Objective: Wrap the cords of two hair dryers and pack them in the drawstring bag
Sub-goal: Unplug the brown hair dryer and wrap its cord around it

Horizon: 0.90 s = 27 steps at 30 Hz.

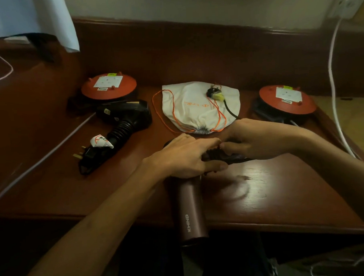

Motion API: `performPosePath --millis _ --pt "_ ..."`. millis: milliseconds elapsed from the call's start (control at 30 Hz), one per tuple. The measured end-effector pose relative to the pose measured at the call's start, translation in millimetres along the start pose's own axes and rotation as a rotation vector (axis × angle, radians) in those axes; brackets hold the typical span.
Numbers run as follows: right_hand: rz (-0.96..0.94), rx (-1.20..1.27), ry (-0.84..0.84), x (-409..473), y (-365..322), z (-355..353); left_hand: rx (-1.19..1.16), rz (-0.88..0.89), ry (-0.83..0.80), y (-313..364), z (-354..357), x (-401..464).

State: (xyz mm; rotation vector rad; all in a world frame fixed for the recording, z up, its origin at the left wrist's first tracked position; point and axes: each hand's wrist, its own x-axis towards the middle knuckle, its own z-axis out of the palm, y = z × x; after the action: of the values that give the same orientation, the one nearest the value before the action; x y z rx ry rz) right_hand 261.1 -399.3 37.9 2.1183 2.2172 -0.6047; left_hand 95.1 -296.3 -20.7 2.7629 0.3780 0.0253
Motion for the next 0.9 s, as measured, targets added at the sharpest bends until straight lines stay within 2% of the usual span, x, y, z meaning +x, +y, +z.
performPosePath --millis 100,200,333,467,633,733,900 --pt "0.010 -0.130 0.045 -13 -14 -4 -0.050 0.009 0.084 -4 3 -2" --pt "0.122 -0.168 0.186 -38 -21 -14 -0.092 -0.026 0.176 -9 5 -6" --pt "0.057 0.036 0.229 -69 -15 -10 -0.231 -0.061 0.248 -15 7 -11" --pt "-0.039 0.267 0.286 -64 -7 46 -0.504 -0.068 0.279 -29 11 -14" --pt "-0.011 0.379 0.377 -55 7 99 -0.430 -0.062 0.269 -21 11 -16" --pt "-0.053 0.315 0.411 -54 10 107 -0.419 -0.082 0.251 -16 8 -16" --pt "-0.148 0.156 0.373 -49 -1 117 -0.480 -0.102 0.290 -7 10 -17"
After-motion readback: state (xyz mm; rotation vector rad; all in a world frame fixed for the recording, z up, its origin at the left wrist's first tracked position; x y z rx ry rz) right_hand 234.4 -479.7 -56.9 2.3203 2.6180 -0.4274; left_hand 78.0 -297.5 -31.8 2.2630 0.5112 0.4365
